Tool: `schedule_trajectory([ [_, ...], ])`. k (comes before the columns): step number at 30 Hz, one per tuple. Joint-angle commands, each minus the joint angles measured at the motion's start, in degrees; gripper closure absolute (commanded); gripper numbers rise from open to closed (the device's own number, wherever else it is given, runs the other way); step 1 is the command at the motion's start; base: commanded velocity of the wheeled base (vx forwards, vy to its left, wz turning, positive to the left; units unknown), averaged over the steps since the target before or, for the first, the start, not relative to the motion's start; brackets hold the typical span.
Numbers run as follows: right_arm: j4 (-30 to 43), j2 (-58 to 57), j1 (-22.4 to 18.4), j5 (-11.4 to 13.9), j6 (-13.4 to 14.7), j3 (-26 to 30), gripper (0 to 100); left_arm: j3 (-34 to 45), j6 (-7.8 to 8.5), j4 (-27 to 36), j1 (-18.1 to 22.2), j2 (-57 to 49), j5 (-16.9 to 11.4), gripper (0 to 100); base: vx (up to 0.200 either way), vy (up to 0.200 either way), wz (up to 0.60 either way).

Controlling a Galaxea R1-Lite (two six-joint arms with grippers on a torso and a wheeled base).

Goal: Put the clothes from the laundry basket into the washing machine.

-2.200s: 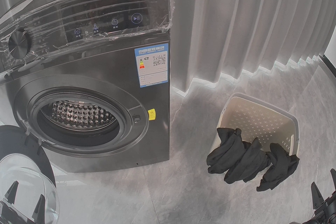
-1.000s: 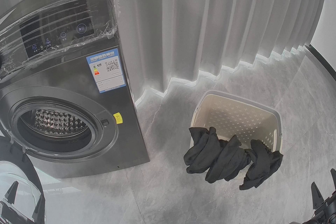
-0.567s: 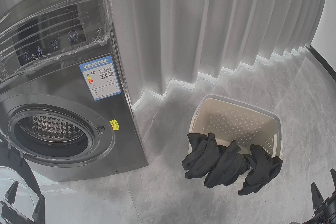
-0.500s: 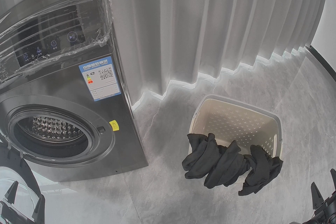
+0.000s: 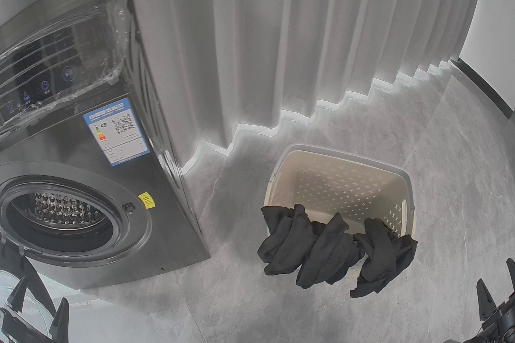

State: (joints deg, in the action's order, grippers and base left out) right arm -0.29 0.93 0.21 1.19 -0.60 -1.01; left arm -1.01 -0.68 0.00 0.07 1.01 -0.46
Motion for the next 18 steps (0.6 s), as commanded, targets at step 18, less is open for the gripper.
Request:
schedule_trajectory([
  [18,0.03,-0.93,-0.03,0.04,-0.02,1.01,0,0.92,-0.02,0.00,0.01,-0.84,0.02,0,0.000,0.000,-0.23],
])
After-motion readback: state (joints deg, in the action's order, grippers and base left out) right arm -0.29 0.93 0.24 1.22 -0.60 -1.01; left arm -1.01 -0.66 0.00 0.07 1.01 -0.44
